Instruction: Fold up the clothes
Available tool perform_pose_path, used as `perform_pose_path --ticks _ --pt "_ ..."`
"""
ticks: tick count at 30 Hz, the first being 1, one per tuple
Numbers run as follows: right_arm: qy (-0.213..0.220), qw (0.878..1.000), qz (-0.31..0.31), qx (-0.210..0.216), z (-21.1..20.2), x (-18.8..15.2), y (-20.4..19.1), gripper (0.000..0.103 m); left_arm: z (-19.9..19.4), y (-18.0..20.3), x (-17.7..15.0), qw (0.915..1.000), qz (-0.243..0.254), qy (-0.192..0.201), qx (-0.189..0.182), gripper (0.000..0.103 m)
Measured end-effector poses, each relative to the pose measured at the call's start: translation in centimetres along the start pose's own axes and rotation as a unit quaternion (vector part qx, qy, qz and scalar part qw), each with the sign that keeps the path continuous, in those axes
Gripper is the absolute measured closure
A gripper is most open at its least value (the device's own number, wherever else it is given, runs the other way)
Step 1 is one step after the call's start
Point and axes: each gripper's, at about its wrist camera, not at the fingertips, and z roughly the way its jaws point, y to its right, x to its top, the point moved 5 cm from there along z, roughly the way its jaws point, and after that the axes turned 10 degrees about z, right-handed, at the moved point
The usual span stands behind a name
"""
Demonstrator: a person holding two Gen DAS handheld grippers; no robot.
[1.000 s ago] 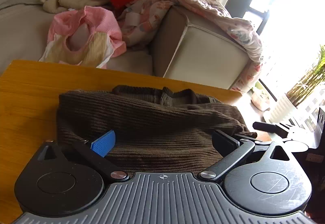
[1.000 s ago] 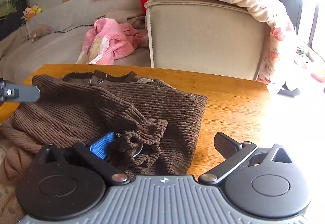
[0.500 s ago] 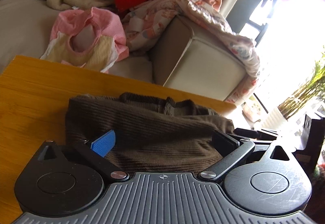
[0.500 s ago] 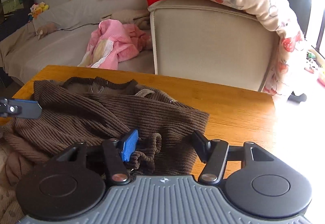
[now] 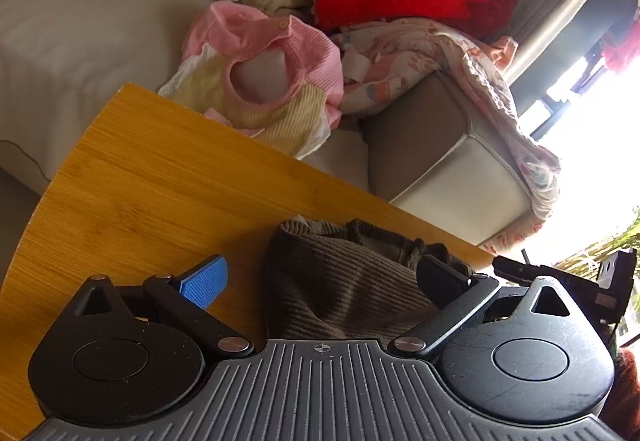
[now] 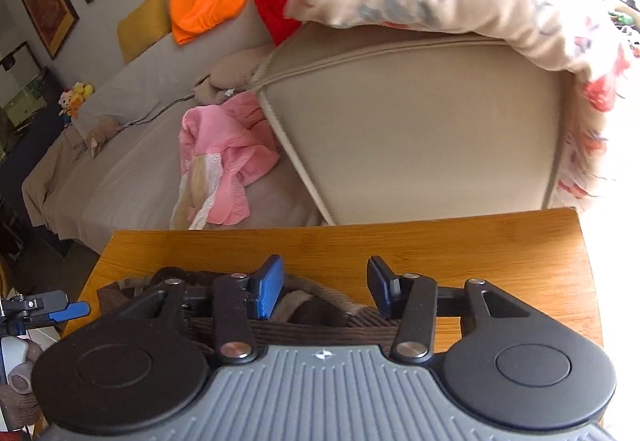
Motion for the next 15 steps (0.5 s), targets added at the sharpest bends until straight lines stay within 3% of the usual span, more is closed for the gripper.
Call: perform_pose_path --ticks 2,7,15 --pt "0.002 1.000 0.020 -0.005 -0.8 -0.3 2.1 0.057 0.4 -0.3 -0.1 0.9999 -0.006 -0.006 -0.014 0.006" --pt "-0.018 0.993 0.108 0.040 -1.9 -1.2 6.3 0.054 2.0 0.0 0.0 0.9992 -0.008 -0.016 -0.035 0.008" --pt "-0.041 0.984 0.138 0.106 0.6 -2.6 5.4 0.053 3.5 0.0 0.2 0.9982 -0.032 -0.020 -0.048 0.011"
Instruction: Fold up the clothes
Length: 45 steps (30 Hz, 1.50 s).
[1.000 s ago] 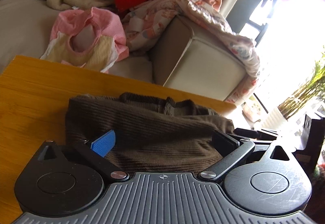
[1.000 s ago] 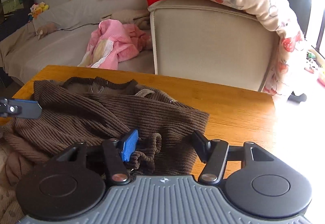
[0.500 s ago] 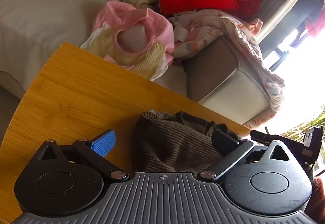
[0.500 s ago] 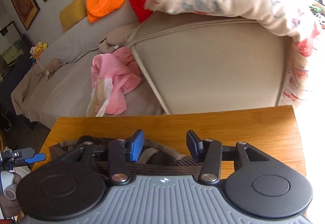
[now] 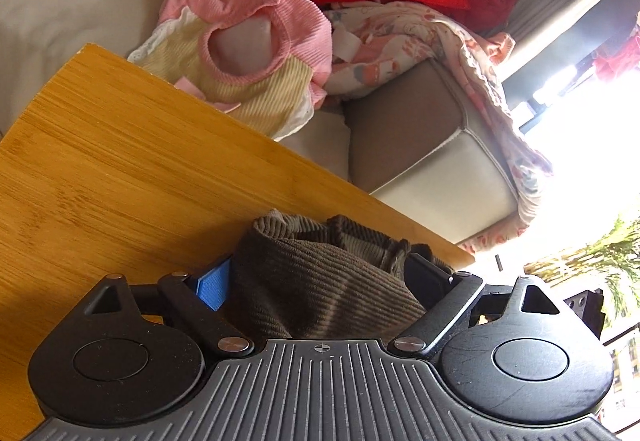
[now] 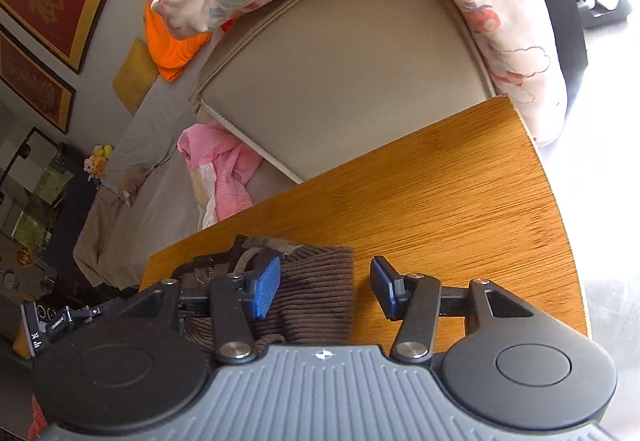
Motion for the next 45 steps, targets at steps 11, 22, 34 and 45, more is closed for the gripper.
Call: perform_pose_path --ticks 11,22,34,45 --pt "-0.028 0.991 -0.128 -0.012 3.2 -2.5 -6.8 0.081 -0.5 3.0 0.1 0.9986 0.051 -0.004 -0.012 0.085" --pt "0.044 0.944 -0.327 -0.013 -12.1 -11.8 -12.1 0.085 -14.8 10.1 -8.3 0.9783 0.197 0.052 -0.036 0.086" --pt "-0.025 0.933 -0.350 -0.080 -18.6 -23.9 -5.6 0.062 -23.0 4.1 -19.0 0.9926 0.084 0.029 -0.083 0.019" --pt "0.034 0.992 -0.119 0.006 -16.8 -18.8 -2.6 0.032 -15.5 3.9 -16.5 0.9953 -0.022 0.017 -0.093 0.007"
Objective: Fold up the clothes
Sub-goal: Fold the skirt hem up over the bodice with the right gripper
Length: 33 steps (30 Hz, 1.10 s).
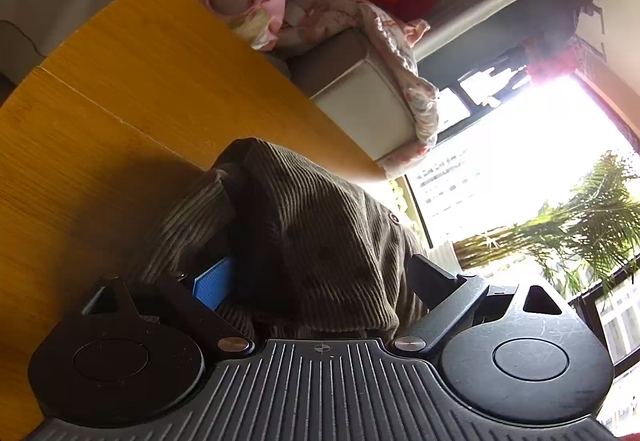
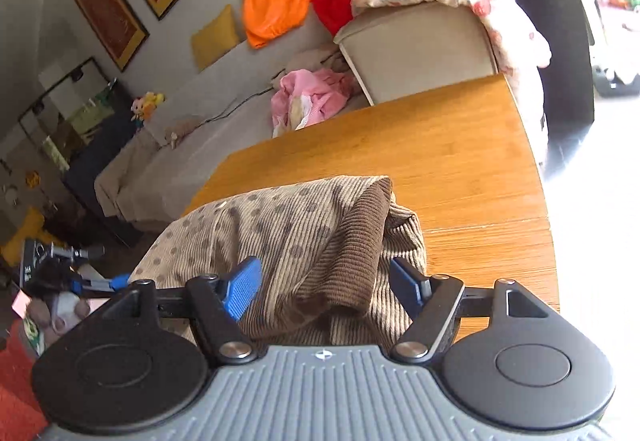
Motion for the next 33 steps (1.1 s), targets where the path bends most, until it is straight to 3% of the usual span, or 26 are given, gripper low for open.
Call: perform_pose_path --ticks 2,4,5,6,7,9,11,16,19,25,30,32,33 --pt "-0.004 1.000 -0.001 -0.003 2.2 -0.2 0.1 0.032 1.8 -0.1 0.1 0.9999 -0.007 -0.008 -0.004 0.008" --pt "-0.007 1.000 -0.010 -0.004 4.1 -0.3 -0.2 0.036 3.3 -0.2 0.6 0.9998 -0.006 -0.016 -0.006 0.016" --pt "-0.008 1.000 -0.025 -0.004 4.8 -0.4 -0.6 0.044 4.1 -0.2 0.9 0.9998 -0.003 -0.020 -0.004 0.031" --pt "-0.007 0.999 -0.041 -0.006 5.5 -0.3 -1.0 0.060 4.9 -0.2 1.2 0.9997 0.000 -0.024 0.000 0.042" --pt "-0.005 0.998 -0.056 -0.010 6.1 -0.2 -1.4 0.064 5.6 -0.3 1.7 0.9997 0.005 -0.025 0.005 0.046" --pt "-0.003 0.998 -0.059 -0.010 7.3 0.6 -1.6 0.072 6.6 -0.1 3.1 0.9995 0.019 -0.021 0.011 0.064" --pt "0.005 0.998 -0.055 -0.014 8.2 2.0 -1.8 0.077 6.4 1.2 5.0 0.9991 0.041 -0.004 0.006 0.074" --pt "0.038 0.996 -0.082 -0.001 6.0 5.2 -3.8 0.083 3.7 5.6 6.6 0.9932 0.114 0.022 -0.009 0.077" --pt "0.043 0.994 -0.099 0.015 3.2 4.5 -4.9 0.083 1.3 7.7 4.7 0.9891 0.145 0.018 -0.019 0.078" --pt "0.013 0.994 -0.102 0.036 -1.7 -1.0 -5.1 0.083 -2.9 8.1 -2.3 0.9887 0.147 -0.007 -0.026 0.078" --pt "-0.032 0.995 -0.090 0.008 -1.3 -5.5 -2.8 0.082 -2.5 5.0 -6.9 0.9924 0.116 -0.041 0.008 0.076" --pt "-0.043 0.996 -0.077 -0.010 -0.5 -6.7 -1.5 0.077 -2.1 3.7 -7.7 0.9925 0.106 -0.053 0.031 0.070" --pt "-0.044 0.997 -0.070 -0.010 -0.5 -6.8 -1.2 0.073 -2.2 3.3 -7.8 0.9918 0.106 -0.059 0.041 0.062"
